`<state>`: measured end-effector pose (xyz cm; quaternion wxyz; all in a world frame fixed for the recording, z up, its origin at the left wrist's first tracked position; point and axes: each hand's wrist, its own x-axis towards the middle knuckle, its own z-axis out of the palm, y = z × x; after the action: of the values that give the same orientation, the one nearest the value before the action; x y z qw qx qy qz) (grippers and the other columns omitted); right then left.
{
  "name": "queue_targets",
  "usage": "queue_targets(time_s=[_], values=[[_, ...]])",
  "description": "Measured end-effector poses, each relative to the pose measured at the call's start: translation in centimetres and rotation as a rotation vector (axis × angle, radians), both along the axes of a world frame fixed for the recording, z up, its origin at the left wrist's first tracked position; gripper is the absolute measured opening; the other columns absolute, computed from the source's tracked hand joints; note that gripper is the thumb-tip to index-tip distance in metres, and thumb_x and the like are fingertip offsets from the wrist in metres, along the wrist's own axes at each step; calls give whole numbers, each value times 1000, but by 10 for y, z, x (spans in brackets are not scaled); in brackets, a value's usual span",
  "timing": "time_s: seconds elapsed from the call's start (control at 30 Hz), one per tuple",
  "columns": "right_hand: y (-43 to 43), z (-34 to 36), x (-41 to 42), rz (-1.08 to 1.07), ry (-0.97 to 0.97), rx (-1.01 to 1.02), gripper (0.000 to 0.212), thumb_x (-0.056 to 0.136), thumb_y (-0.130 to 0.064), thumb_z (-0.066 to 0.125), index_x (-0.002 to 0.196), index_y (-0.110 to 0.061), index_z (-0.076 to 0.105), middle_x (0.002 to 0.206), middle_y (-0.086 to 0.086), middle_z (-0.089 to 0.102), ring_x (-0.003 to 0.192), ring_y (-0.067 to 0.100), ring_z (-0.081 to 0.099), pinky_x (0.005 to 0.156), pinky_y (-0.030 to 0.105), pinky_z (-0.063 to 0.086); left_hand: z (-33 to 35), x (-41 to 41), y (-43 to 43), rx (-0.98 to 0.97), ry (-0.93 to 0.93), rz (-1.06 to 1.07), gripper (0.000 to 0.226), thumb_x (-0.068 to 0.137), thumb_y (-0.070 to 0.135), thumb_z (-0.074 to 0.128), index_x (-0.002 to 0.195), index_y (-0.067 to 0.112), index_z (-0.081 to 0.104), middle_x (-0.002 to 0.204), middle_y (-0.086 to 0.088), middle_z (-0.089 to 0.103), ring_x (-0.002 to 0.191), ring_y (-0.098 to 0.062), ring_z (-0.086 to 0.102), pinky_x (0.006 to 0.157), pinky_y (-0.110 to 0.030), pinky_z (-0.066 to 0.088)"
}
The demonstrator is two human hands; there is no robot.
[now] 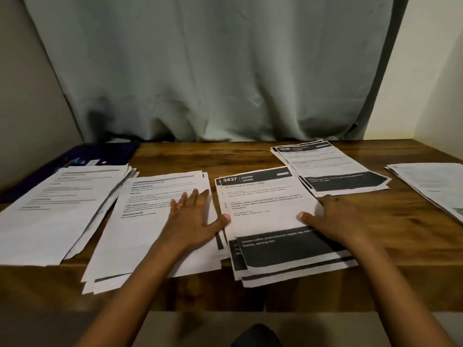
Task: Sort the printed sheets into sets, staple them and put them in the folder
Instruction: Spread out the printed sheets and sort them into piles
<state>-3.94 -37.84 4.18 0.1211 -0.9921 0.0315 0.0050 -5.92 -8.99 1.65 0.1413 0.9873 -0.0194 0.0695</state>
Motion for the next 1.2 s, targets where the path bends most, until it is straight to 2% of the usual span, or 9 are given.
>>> queue_targets(time_s=[0.2, 0.33, 0.53, 0.67, 0.73, 0.83, 0.97, 1.07, 1.2], values=[[13, -5, 2, -80, 15, 49, 72, 89, -55, 55, 138, -6, 37, 144, 15, 40, 134, 34, 31, 103, 39, 34, -11, -25, 40, 32, 117, 40, 94, 73, 81, 20, 153, 35, 3, 161, 4, -6, 148, -27, -7, 116, -47, -8], [20, -2, 1, -66, 23, 55, 52, 92, -47, 54, 126, -8, 47, 134, 14, 49, 129, 33, 37, 98, 38, 36, -17, -30, 47, 69, 105, 35, 85, 79, 79, 22, 152, 38, 7, 161, 6, -4, 148, -25, -7, 116, -45, -8], [26, -6, 2, -138, -50, 76, 60, 87, -47, 61, 130, -9, 45, 140, 18, 40, 131, 36, 32, 100, 42, 34, -12, -39, 50, 16, 68, -25, 81, 83, 78, 22, 152, 37, 10, 161, 4, 0, 148, -22, -5, 116, -43, -8], [53, 2, -26, 271, -382, 238, 67, 85, -45, 64, 142, -19, 41, 150, 4, 35, 136, 23, 30, 107, 33, 29, 0, -61, 61, 62, 54, -169, 108, 60, 98, 16, 151, 41, 1, 159, 10, -10, 145, -14, -15, 111, -40, -17], [75, 11, -47, 582, -293, 274, 74, 80, -55, 61, 145, -34, 31, 151, -16, 25, 136, 5, 25, 107, 25, 24, -2, -73, 66, 165, 100, -177, 113, 57, 97, 27, 149, 43, -7, 157, 11, -17, 144, -16, -20, 111, -44, -19], [110, 8, -63, 860, -109, 33, 83, 79, -67, 54, 147, -46, 12, 150, -29, 2, 135, -7, 5, 110, 22, 12, -11, -84, 74, 246, 194, -143, 113, 64, 85, 47, 148, 42, -15, 158, 7, -20, 145, -25, -19, 113, -51, -14], [142, -10, -64, 940, -128, -117, 69, 89, -59, 51, 148, -40, 22, 158, -16, 15, 145, 8, 16, 115, 26, 13, -14, -85, 90, 242, 140, -182, 92, 85, 63, 54, 151, 37, -5, 161, 6, -4, 149, -23, -4, 119, -45, -1], [153, -14, -67, 938, -193, -75, 53, 95, -48, 47, 145, -35, 34, 152, -14, 32, 139, 6, 30, 112, 22, 21, -7, -81, 103, 188, 138, -237, 81, 86, 67, 42, 151, 40, 2, 161, 9, 5, 149, -19, 3, 118, -36, 2], [162, -17, -67, 926, -210, -54, 49, 99, -45, 39, 146, -31, 35, 152, -11, 35, 140, 8, 31, 113, 25, 23, -4, -73, 118, 104, 155, -262, 82, 76, 77, 31, 149, 44, 12, 160, 11, 11, 148, -15, 6, 115, -28, 1]])
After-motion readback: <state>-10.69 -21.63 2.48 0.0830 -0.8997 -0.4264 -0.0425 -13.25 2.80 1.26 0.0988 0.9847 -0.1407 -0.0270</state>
